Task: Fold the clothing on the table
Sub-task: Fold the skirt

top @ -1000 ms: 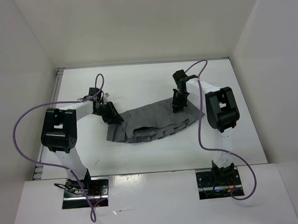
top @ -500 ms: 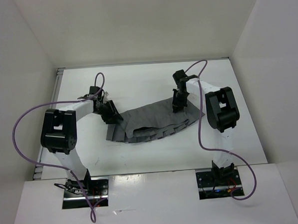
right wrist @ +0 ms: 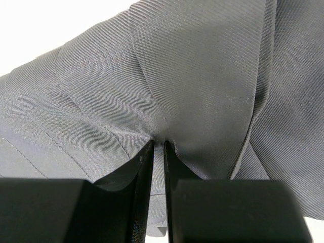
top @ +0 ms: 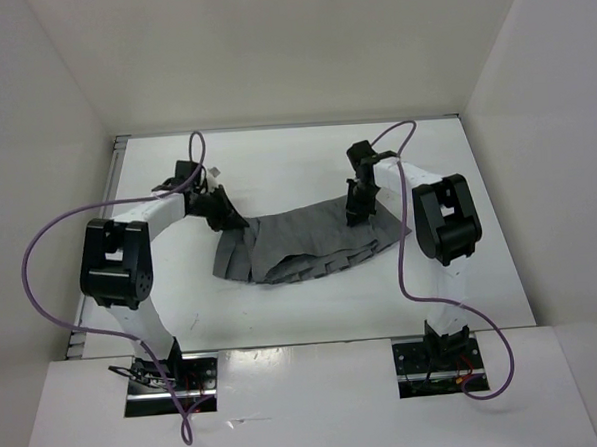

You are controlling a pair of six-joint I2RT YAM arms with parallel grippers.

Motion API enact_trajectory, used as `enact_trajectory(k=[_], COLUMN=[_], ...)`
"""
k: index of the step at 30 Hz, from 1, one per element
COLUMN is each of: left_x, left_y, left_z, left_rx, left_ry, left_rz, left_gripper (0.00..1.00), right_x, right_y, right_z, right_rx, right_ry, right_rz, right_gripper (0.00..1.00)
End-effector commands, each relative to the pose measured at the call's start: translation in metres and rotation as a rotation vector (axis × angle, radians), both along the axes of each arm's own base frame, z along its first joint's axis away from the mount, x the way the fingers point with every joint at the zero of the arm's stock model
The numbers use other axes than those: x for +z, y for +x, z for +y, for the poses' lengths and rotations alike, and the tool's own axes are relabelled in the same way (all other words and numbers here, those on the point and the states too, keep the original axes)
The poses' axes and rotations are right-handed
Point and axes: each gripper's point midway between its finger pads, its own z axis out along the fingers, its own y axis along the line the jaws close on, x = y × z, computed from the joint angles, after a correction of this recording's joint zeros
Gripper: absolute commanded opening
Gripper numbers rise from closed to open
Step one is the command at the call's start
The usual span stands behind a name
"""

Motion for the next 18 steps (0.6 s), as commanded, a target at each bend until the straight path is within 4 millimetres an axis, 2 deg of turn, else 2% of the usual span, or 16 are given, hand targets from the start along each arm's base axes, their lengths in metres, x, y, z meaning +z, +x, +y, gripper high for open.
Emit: enact_trajectory(k=[1, 3, 11, 13, 17, 18], left_x=[0.073, 0.077, 0.039, 0.034, 0.02, 0.025], left_y=[0.031, 0.036, 0.051, 0.064, 0.074, 0.084], left_z=[0.004, 0.011, 0.038, 0.048, 0.049, 0.048], left_rx=[0.019, 0.036, 0.115, 0.156, 0.182, 0.179], left_ry=[-0.114, -0.113, -0.078, -0.116, -0.209, -0.225], left_rz=[-0.182, -0.194, -0.107, -0.104, -0.075, -0.113], left_gripper=[0.0, 0.0, 0.0, 0.0, 0.0, 0.0], right_x=[-0.017, -0.019, -0.023, -0.023, -0.025, -0.027], right_y=[-0.024, -0.025, -0.025, -0.025, -0.028, -0.031], right_z=[-0.012, -0.012, -0.015, -0.015, -0.012, -0.013], right_rx=[0.016, 0.016, 0.024, 0.024, 0.033, 0.033], right_ry=[-0.069, -0.069, -0.082, -0.082, -0.083, -0.085], right_rz=[0.074, 0.074, 0.079, 0.079, 0.078, 0.087], right_gripper=[0.18, 0.18, 0.18, 0.18, 0.18, 0.18])
